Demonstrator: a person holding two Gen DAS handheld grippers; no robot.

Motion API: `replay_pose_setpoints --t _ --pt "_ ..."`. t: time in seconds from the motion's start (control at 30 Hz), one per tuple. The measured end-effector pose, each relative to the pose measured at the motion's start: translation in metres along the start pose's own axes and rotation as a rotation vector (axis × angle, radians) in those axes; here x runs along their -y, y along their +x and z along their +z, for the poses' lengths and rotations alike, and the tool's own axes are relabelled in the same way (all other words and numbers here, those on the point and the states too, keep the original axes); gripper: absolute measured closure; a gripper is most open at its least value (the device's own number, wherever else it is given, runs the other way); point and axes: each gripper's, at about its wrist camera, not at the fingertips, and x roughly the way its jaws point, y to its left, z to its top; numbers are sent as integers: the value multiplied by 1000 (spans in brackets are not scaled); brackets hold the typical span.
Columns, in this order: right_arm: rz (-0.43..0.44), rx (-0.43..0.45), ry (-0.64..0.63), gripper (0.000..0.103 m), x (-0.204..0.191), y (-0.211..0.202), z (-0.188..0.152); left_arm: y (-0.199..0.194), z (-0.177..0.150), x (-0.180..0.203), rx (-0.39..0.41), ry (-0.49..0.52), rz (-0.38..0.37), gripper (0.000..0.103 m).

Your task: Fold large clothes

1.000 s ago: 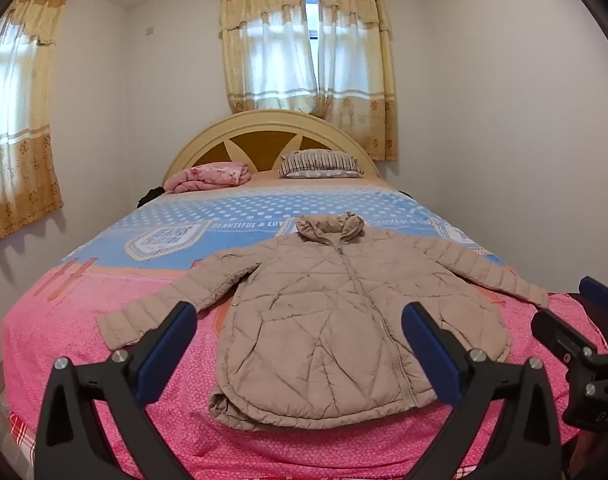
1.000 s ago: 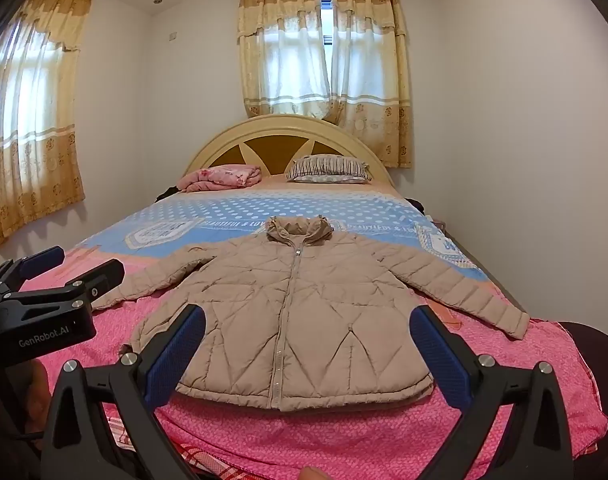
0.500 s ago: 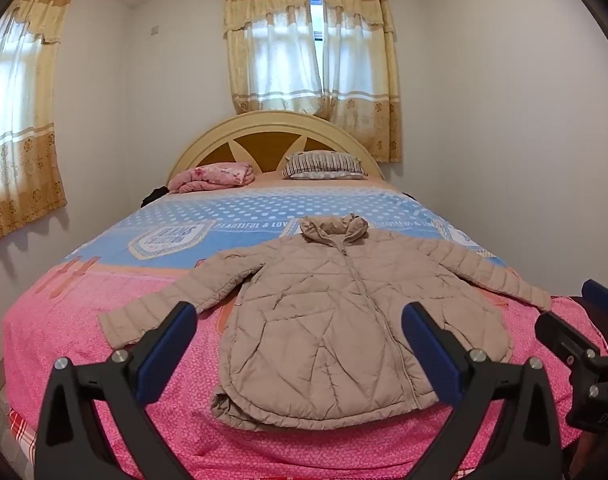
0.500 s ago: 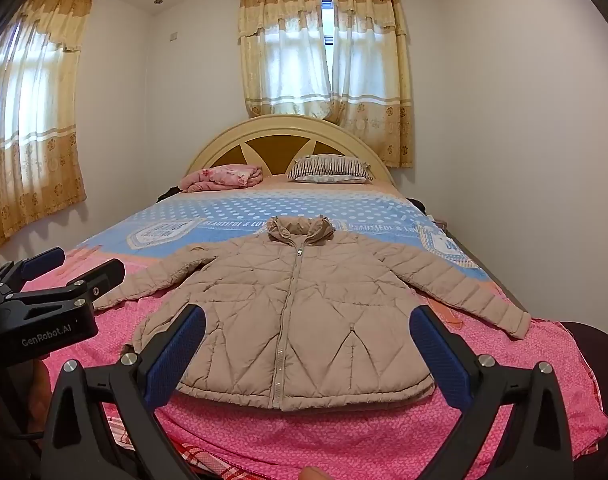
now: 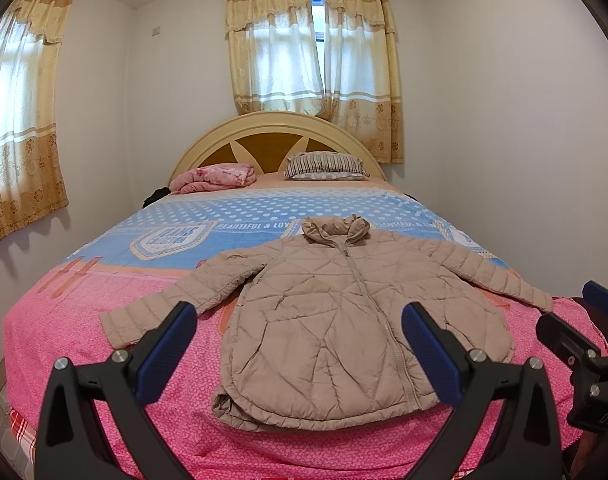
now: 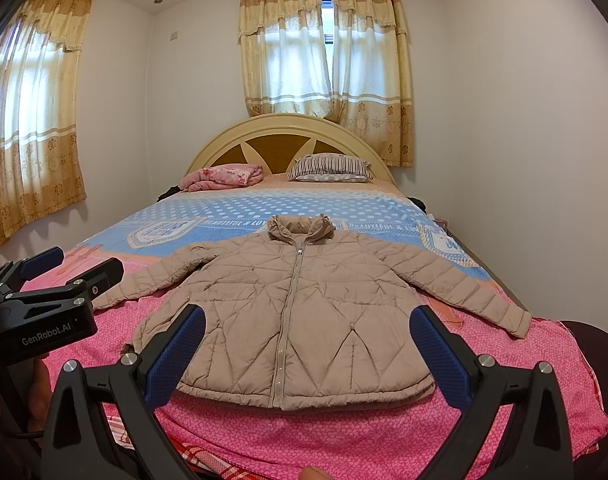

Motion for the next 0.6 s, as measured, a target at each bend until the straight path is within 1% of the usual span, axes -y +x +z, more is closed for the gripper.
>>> replay_pose_setpoints --t 0.6 --pt "1 -14 -3 1 -4 4 -7 0 0 -3 4 -3 1 0"
